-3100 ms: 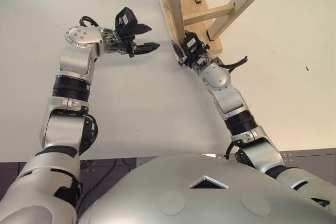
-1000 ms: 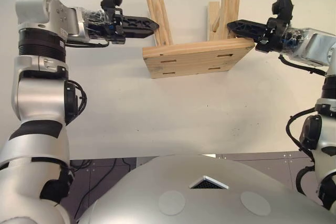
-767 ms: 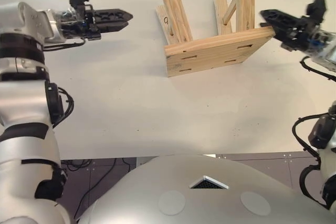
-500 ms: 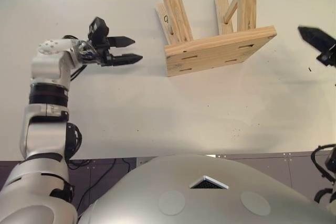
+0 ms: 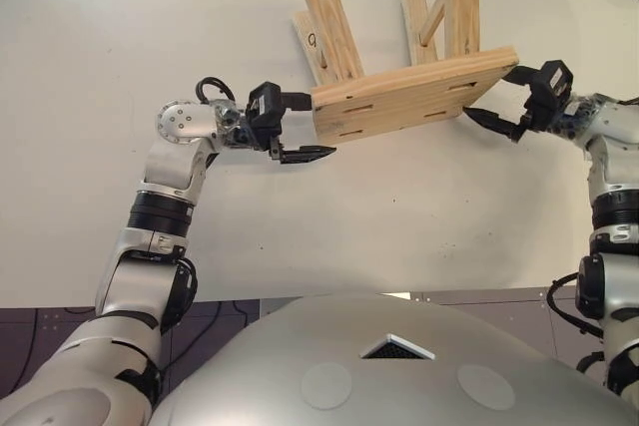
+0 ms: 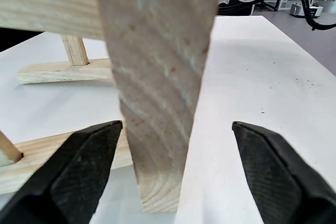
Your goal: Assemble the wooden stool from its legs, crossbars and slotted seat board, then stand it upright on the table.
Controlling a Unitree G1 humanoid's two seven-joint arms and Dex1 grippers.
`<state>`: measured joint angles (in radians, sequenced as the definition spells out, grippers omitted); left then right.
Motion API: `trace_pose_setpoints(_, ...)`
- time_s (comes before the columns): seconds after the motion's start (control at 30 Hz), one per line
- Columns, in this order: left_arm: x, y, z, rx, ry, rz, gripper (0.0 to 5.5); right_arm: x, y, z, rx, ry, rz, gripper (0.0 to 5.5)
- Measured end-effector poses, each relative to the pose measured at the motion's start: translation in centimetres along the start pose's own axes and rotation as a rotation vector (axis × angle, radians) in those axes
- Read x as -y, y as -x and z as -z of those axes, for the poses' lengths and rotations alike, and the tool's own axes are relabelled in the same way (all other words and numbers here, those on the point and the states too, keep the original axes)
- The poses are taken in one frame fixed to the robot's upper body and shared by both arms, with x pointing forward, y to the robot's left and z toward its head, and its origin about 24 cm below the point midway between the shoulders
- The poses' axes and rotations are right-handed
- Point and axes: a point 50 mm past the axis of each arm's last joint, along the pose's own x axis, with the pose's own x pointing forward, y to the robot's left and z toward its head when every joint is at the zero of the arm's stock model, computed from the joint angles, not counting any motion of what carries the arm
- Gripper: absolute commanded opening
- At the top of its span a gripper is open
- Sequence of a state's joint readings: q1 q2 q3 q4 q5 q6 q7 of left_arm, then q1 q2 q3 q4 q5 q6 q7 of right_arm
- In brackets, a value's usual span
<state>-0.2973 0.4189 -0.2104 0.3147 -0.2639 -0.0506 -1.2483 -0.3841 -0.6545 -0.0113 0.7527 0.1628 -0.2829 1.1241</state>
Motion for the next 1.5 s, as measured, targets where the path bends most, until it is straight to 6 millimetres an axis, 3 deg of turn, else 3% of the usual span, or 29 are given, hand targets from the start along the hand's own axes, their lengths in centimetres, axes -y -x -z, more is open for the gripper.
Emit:
trace_pose_setpoints(0.37,-1.8,0.1,-1.0,-0.004,-0.019,-0.017,1.60,-1.4,-1.7,-2.2,0.052,-0.006,-0.266,1.94)
trace_pose_setpoints(0.67,-3.0,3.5,-1.3,-0.119,-0.056,0.093,1.32,-3.7,-2.6,-2.6,0.130,-0.094,-0.345,1.62)
trace_pose_setpoints(0.83,-4.2,4.3,-4.8,-0.047,0.121,0.101,1.33,-3.0,-1.4,-4.9,0.264,-0.301,-0.318,1.62)
trace_pose_setpoints(1.0,-7.0,4.1,-10.3,0.132,0.434,0.093,1.30,0.2,-0.8,-8.5,0.484,-0.621,-0.258,1.63)
trace_pose_setpoints(1.1,-8.9,2.9,-13.3,0.256,0.700,0.047,1.30,3.8,-0.8,-12.7,0.590,-0.776,-0.147,1.63)
trace_pose_setpoints(1.23,-10.5,0.9,-14.6,0.377,0.913,-0.031,1.30,6.7,-1.8,-15.2,0.606,-0.911,0.025,1.64)
trace_pose_setpoints(1.3,-11.5,-0.4,-15.3,0.404,1.000,-0.132,1.30,8.6,-2.2,-16.8,0.641,-1.012,0.189,1.25)
trace_pose_setpoints(1.4,-13.2,-1.9,-16.0,0.530,1.206,-0.341,1.30,12.0,-1.1,-19.8,0.738,-1.201,0.482,0.65)
trace_pose_setpoints(1.5,-14.2,-3.1,-14.7,0.689,1.471,-0.506,1.30,13.1,-1.4,-20.0,0.748,-1.393,0.710,0.18)
